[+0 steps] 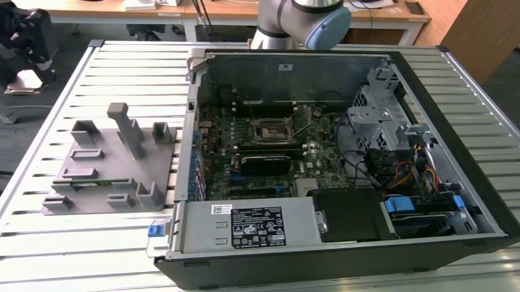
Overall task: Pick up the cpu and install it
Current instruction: 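Pick up the cpu and move it towards the insertion slot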
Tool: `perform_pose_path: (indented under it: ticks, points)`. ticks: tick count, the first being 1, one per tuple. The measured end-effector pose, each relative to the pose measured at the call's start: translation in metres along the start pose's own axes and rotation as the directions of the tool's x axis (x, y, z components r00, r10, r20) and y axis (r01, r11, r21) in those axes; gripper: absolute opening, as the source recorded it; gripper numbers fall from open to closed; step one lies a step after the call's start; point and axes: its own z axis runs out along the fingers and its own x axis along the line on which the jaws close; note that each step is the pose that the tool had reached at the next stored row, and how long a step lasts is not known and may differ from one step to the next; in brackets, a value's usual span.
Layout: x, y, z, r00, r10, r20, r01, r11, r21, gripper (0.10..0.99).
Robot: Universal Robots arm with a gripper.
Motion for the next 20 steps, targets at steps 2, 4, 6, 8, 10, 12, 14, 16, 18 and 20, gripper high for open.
perform_pose_path:
  ticks: [2, 4, 6, 8, 10, 12, 14, 16, 18, 20]
  points:
    - [-0.0041, 0.0002, -0.0002, 1.0, 0.0, -0.0003, 0.0, 1.0, 0.0, 0.541]
    - [-0.0097, 0.0003, -0.0003, 1.0, 0.0, -0.0003, 0.0, 1.0, -0.001, 0.541]
    - [-0.0148, 0.0004, -0.0003, 1.0, 0.0, -0.0002, 0.0, 1.0, -0.001, 0.541]
    - [-0.0189, 0.0005, -0.0003, 1.0, 0.0, -0.0002, 0.0, 1.0, -0.001, 0.541]
    - [-0.0237, 0.0007, -0.0005, 1.0, 0.0, -0.0003, 0.0, 1.0, -0.001, 0.541]
    - [-0.0289, 0.0008, -0.0005, 1.0, 0.0, -0.0003, 0.0, 1.0, -0.001, 0.541]
    - [-0.0341, 0.0009, -0.0005, 1.0, 0.0, -0.0002, 0.0, 1.0, -0.001, 0.541]
    - [-0.039, 0.001, -0.0006, 1.0, 0.0, -0.0002, 0.0, 1.0, -0.001, 0.541]
    - [-0.0411, 0.0011, -0.0006, 1.0, 0.0, -0.0002, 0.0, 1.0, -0.001, 0.541]
    - [-0.0435, 0.0012, -0.0007, 1.0, 0.0, -0.0003, 0.0, 1.0, -0.001, 0.541]
